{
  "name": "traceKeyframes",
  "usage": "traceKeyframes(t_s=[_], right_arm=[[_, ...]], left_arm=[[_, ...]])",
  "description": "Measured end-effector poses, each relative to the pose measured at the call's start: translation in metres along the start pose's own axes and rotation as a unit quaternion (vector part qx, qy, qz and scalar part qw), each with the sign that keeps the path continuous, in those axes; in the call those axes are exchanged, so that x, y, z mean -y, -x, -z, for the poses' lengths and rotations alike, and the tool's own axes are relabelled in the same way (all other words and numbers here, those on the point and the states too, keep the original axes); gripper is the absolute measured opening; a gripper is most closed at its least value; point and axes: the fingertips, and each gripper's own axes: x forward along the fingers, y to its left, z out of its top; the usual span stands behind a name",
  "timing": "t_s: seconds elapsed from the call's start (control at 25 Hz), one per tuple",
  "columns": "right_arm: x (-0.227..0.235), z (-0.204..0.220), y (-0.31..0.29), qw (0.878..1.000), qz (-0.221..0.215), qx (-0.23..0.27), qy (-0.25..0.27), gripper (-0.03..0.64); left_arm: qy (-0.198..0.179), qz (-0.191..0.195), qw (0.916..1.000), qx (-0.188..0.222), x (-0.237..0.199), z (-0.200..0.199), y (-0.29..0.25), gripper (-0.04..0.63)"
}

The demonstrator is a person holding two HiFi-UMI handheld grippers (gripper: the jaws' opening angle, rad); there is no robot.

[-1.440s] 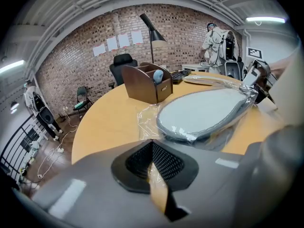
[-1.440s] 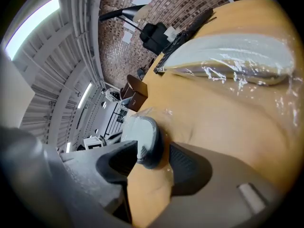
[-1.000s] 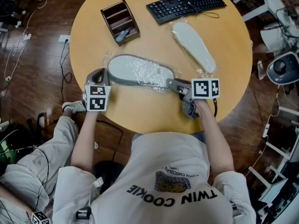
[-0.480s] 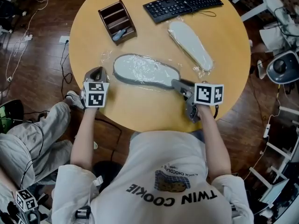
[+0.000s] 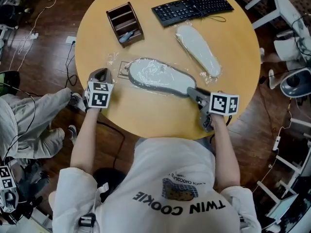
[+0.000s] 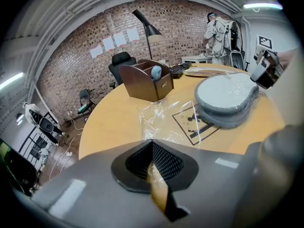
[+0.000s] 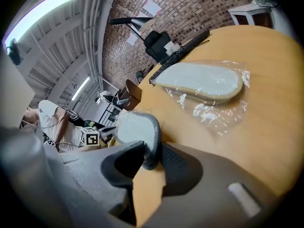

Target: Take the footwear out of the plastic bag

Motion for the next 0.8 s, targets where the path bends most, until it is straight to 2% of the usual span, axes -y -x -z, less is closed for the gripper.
traceKeyframes(t_s=[0.6,0.8], right_arm=[[0.031,0.01,0.036,1.0,0.013,0.005,-0.011,0.109],[0.032,0.011,0.037,1.0,0.016,0.004,-0.009,0.109]], left_arm=[[0.001,-0.022,0.9997,-0.01,0.0,0.0,0.004,-0.002],[0.015,-0.026,0.9995,-0.002,0.003,-0.003,0.009,-0.002]])
